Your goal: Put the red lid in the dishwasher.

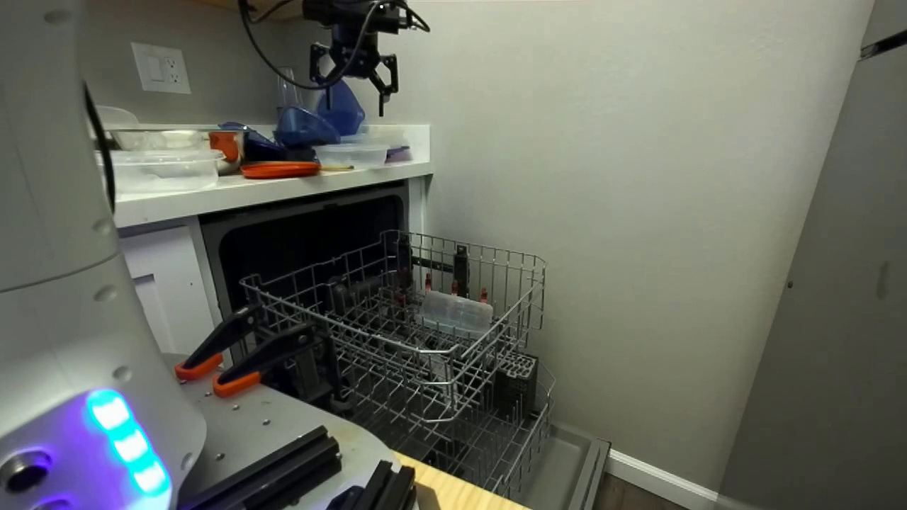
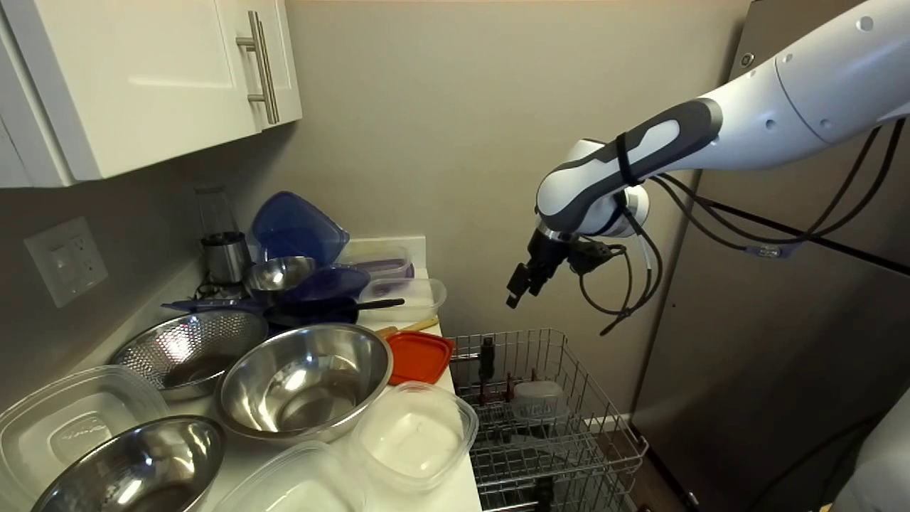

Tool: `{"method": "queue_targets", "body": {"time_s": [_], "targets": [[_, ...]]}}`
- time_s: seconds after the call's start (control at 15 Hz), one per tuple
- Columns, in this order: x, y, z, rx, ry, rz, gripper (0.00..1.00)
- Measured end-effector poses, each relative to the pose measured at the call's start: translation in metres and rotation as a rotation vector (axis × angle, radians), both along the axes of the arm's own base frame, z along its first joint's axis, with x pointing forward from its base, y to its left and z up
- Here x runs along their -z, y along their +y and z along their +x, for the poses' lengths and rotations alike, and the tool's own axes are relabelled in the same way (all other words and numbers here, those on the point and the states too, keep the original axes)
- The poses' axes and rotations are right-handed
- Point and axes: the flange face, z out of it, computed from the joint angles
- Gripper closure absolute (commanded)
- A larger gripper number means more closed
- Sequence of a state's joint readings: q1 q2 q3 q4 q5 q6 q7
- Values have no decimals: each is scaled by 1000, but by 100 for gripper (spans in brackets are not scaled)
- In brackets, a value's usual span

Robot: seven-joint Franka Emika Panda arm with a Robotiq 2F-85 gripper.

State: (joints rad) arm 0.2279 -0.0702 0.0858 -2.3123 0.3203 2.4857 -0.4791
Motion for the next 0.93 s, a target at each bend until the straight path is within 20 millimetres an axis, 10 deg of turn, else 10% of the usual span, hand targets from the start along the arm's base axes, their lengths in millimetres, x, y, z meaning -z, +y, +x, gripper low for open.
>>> {"method": "queue_targets", "body": {"time_s": [0.93], "targets": [[41,49,22,232,179,443,0]]}}
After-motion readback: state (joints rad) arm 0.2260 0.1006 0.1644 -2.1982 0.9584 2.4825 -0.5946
